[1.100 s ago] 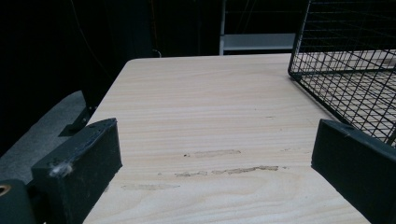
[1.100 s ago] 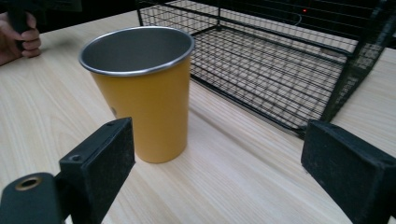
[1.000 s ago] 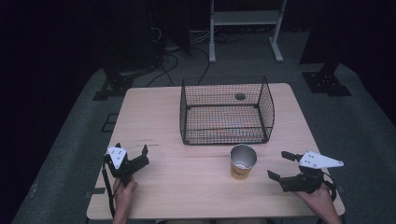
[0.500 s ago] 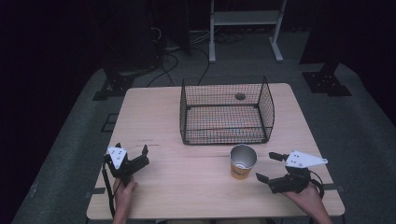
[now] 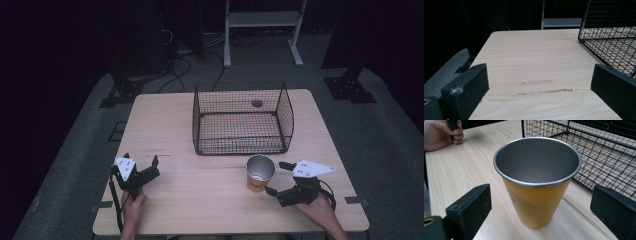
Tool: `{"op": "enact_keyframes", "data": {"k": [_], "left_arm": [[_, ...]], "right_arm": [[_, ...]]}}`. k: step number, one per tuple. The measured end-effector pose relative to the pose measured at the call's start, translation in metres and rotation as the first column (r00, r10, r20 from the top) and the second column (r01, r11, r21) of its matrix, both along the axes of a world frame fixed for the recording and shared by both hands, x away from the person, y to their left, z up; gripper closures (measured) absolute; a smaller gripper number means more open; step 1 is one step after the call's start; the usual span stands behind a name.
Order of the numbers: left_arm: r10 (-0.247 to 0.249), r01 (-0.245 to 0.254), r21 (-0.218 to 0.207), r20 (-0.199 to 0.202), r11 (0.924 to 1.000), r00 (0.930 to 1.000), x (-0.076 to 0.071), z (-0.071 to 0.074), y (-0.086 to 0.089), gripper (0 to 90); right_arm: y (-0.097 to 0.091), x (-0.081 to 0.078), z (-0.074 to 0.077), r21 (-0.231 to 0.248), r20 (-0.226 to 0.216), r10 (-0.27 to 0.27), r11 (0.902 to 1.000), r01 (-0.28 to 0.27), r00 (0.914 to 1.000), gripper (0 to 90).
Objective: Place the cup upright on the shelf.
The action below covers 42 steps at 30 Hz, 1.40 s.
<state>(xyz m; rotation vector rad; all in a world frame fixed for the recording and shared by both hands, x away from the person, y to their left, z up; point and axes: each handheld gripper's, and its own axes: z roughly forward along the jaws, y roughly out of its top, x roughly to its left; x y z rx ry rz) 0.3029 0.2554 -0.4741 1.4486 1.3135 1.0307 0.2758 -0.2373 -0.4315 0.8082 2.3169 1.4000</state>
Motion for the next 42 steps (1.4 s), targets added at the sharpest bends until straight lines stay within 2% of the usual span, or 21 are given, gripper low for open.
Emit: {"op": "enact_keyframes", "data": {"k": [4, 7, 32, 42], "left_arm": [[-0.001, 0.001, 0.000, 0.001, 1.0000, 1.0000, 0.000, 0.000, 0.000, 0.8], [-0.001, 0.001, 0.002, 0.002, 1.0000, 1.0000, 0.000, 0.000, 0.000, 0.8], [-0.001, 0.001, 0.002, 0.003, 1.0000, 1.0000, 0.000, 0.000, 0.000, 0.8], [0.001, -0.001, 0.000, 0.004, 1.0000, 1.0000, 0.000, 0.000, 0.000, 0.8]], "right_arm": [[0.004, 0.003, -0.001, -0.009, -0.003, -0.002, 1.0000, 0.002, 1.0000, 2.8], [0.006, 0.009, -0.004, 0.009, -0.021, -0.001, 1.0000, 0.001, 0.9998, 2.7], [0.032, 0.026, -0.005, -0.012, -0.028, 0.035, 0.9993, -0.036, 0.9990, 2.8], [0.034, 0.028, -0.004, -0.006, -0.024, 0.046, 0.9989, -0.046, 0.9987, 10.2]]}}
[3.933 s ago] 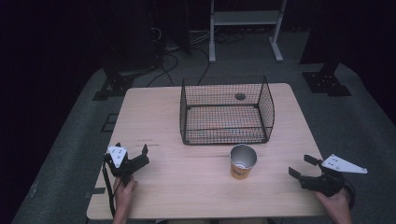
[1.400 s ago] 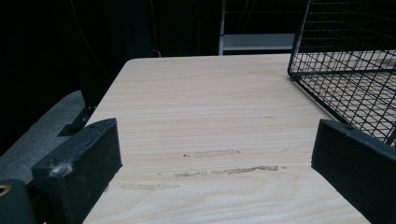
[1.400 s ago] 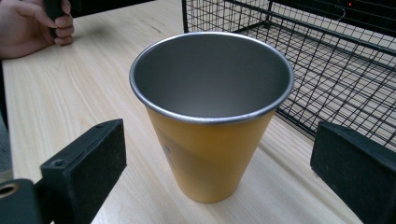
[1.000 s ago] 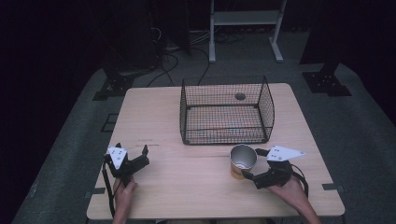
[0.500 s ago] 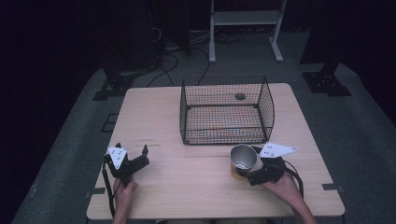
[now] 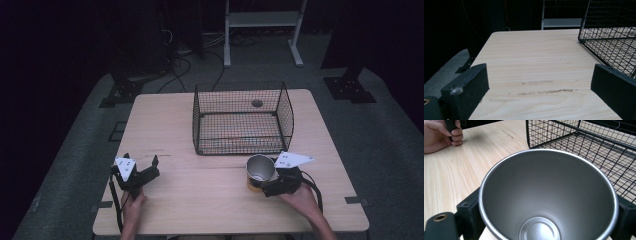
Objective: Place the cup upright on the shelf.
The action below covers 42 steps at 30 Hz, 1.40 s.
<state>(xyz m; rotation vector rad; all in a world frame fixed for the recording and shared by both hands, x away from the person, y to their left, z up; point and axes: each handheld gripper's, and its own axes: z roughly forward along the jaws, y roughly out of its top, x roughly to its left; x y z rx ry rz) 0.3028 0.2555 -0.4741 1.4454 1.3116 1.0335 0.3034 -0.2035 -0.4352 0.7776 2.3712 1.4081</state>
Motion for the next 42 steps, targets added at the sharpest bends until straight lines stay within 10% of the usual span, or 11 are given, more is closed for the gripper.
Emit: {"op": "enact_keyframes", "data": {"k": [21, 42], "left_arm": [[0.004, -0.004, -0.010, 0.002, 0.9999, 1.0000, 0.000, 0.000, 0.001, 0.8], [-0.001, 0.001, -0.016, 0.001, 0.9999, 1.0000, 0.000, 0.000, 0.001, 0.8]], "right_arm": [[-0.003, 0.004, 0.005, 0.020, -0.004, 0.000, 0.9998, 0.000, 1.0000, 12.5], [-0.007, 0.028, 0.047, 0.042, -0.042, 0.080, 0.9961, -0.078, 0.9959, 12.5]]}}
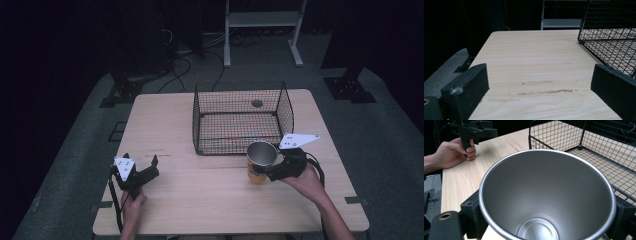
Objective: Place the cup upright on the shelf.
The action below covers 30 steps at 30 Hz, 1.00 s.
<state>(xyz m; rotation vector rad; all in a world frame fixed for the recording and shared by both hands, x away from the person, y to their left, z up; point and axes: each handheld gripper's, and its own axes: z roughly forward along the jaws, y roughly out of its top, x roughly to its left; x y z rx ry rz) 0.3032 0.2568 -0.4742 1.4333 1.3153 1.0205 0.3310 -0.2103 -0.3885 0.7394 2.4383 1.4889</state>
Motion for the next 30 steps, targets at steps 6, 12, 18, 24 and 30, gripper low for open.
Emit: {"op": "enact_keyframes", "data": {"k": [6, 12, 18, 24, 30], "left_arm": [[0.001, -0.001, -0.005, -0.005, 1.0000, 1.0000, 0.000, 0.000, 0.001, 0.8], [-0.001, 0.001, 0.001, -0.004, 1.0000, 1.0000, 0.000, 0.000, 0.000, 0.8], [-0.002, 0.002, 0.000, -0.004, 1.0000, 1.0000, 0.000, 0.000, 0.000, 0.8], [-0.002, 0.002, 0.000, -0.005, 1.0000, 1.0000, 0.000, 0.000, 0.000, 0.8], [-0.001, 0.001, -0.002, -0.003, 1.0000, 1.0000, 0.000, 0.000, 0.000, 0.8]], "right_arm": [[0.001, 0.007, 0.012, 0.016, 0.003, 0.014, 0.9998, -0.014, 0.9999, 12.5], [0.000, 0.016, 0.027, 0.032, 0.008, 0.018, 0.9993, -0.018, 0.9998, 12.5], [0.000, 0.024, 0.044, 0.024, 0.031, 0.003, 0.9997, -0.004, 0.9995, 12.5], [0.003, 0.037, 0.058, 0.034, 0.035, -0.001, 0.9994, -0.001, 0.9994, 12.4], [0.009, 0.054, 0.067, 0.019, 0.025, 0.006, 0.9998, -0.006, 0.9997, 12.5]]}}
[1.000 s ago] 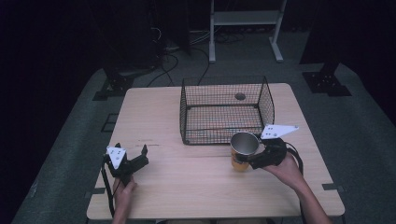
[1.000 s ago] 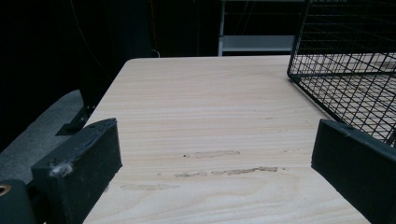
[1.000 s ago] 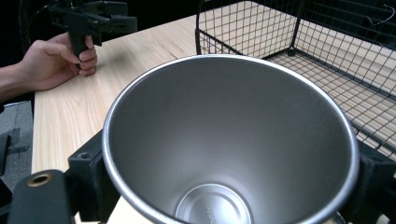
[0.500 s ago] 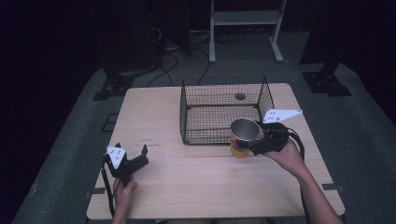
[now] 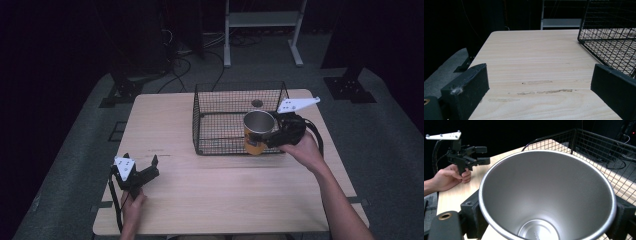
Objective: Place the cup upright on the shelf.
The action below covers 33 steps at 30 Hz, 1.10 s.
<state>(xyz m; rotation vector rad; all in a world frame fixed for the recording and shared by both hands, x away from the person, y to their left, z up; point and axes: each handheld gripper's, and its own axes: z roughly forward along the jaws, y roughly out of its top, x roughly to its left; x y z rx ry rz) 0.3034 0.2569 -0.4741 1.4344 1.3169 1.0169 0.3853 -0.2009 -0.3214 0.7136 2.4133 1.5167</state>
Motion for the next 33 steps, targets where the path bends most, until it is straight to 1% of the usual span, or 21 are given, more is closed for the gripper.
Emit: {"op": "enact_keyframes", "data": {"k": [1, 3, 4, 6, 8, 10, 11, 12, 14, 16, 17, 19, 20, 22, 23, 25, 27, 28, 29, 32, 33], "left_arm": [[0.000, 0.000, -0.002, 0.000, 1.0000, 1.0000, 0.000, 0.000, 0.000, 0.8], [0.000, 0.000, -0.001, 0.002, 1.0000, 1.0000, 0.000, 0.000, 0.000, 0.8], [0.000, 0.000, -0.001, 0.002, 1.0000, 1.0000, 0.000, 0.000, 0.000, 0.8], [-0.001, 0.001, 0.000, 0.003, 1.0000, 1.0000, 0.000, 0.000, 0.000, 0.8], [-0.001, 0.001, 0.000, 0.003, 1.0000, 1.0000, 0.000, 0.000, 0.000, 0.8], [-0.002, 0.002, 0.000, 0.004, 1.0000, 1.0000, 0.000, 0.000, 0.000, 0.8], [-0.002, 0.002, 0.000, 0.004, 1.0000, 1.0000, 0.000, 0.000, 0.000, 0.8], [-0.001, 0.001, -0.003, 0.005, 1.0000, 1.0000, 0.000, 0.000, 0.000, 0.8], [-0.002, 0.002, -0.002, 0.005, 1.0000, 1.0000, 0.000, 0.000, 0.000, 0.8], [-0.004, 0.004, -0.001, 0.005, 1.0000, 1.0000, 0.000, 0.000, 0.000, 0.8], [-0.004, 0.004, 0.002, 0.004, 1.0000, 1.0000, 0.000, 0.000, 0.000, 0.8], [-0.005, 0.005, 0.001, 0.004, 1.0000, 1.0000, 0.000, 0.000, 0.000, 0.8], [-0.005, 0.005, 0.000, 0.004, 1.0000, 1.0000, 0.000, 0.000, 0.000, 0.8], [-0.005, 0.005, 0.000, 0.004, 1.0000, 1.0000, 0.000, 0.000, 0.000, 0.8], [-0.005, 0.005, 0.000, 0.004, 1.0000, 1.0000, 0.000, 0.000, 0.000, 0.8], [-0.005, 0.005, 0.000, 0.003, 1.0000, 1.0000, 0.000, 0.000, 0.000, 0.8], [-0.006, 0.006, -0.001, 0.004, 1.0000, 1.0000, 0.000, 0.000, 0.000, 0.8], [-0.006, 0.006, -0.001, 0.004, 1.0000, 1.0000, 0.000, 0.000, 0.000, 0.8], [-0.005, 0.005, -0.002, 0.005, 1.0000, 1.0000, 0.000, 0.000, 0.000, 0.8], [-0.004, 0.004, -0.003, 0.004, 1.0000, 1.0000, 0.000, 0.000, 0.000, 0.8], [-0.003, 0.003, -0.002, 0.004, 1.0000, 1.0000, 0.000, 0.000, 0.001, 0.8]], "right_arm": [[0.003, 0.008, 0.004, -0.006, -0.006, 0.005, 1.0000, -0.005, 1.0000, 12.4], [0.005, 0.014, 0.006, -0.012, -0.008, 0.002, 0.9999, -0.002, 1.0000, 12.4], [0.005, 0.014, 0.006, -0.012, -0.008, 0.002, 0.9999, -0.002, 1.0000, 12.4], [0.010, 0.024, 0.009, -0.021, -0.014, 0.009, 0.9997, -0.009, 0.9999, 12.4], [0.011, 0.027, 0.010, -0.020, -0.016, 0.008, 0.9998, -0.009, 0.9998, 12.4], [0.016, 0.035, 0.013, -0.027, -0.023, 0.011, 0.9996, -0.011, 0.9997, 12.4], [0.016, 0.035, 0.013, -0.027, -0.023, 0.011, 0.9996, -0.011, 0.9997, 12.4], [0.019, 0.041, 0.014, -0.026, -0.035, 0.019, 0.9995, -0.020, 0.9992, 12.4], [0.020, 0.043, 0.014, -0.029, -0.034, 0.020, 0.9993, -0.021, 0.9992, 12.4], [0.022, 0.050, 0.014, -0.037, -0.043, 0.020, 0.9991, -0.021, 0.9989, 12.4], [0.024, 0.056, 0.013, -0.038, -0.051, 0.024, 0.9989, -0.026, 0.9984, 12.4], [0.025, 0.059, 0.012, -0.039, -0.055, 0.025, 0.9989, -0.027, 0.9982, 12.4], [0.027, 0.067, 0.011, -0.040, -0.070, 0.030, 0.9987, -0.032, 0.9971, 12.4], [0.028, 0.070, 0.010, -0.042, -0.075, 0.031, 0.9985, -0.034, 0.9967, 12.4], [0.031, 0.078, 0.008, -0.057, -0.087, 0.027, 0.9978, -0.032, 0.9959, 12.4], [0.032, 0.080, 0.008, -0.061, -0.092, 0.026, 0.9976, -0.032, 0.9954, 12.4], [0.034, 0.090, 0.006, -0.069, -0.103, 0.023, 0.9971, -0.031, 0.9944, 12.4], [0.034, 0.090, 0.006, -0.069, -0.103, 0.023, 0.9971, -0.031, 0.9944, 12.4], [0.035, 0.095, 0.005, -0.070, -0.114, 0.020, 0.9972, -0.028, 0.9933, 12.4], [0.036, 0.099, 0.004, -0.069, -0.120, 0.017, 0.9973, -0.025, 0.9927, 12.4], [0.037, 0.104, 0.003, -0.063, -0.127, 0.015, 0.9977, -0.023, 0.9918, 12.4]]}}
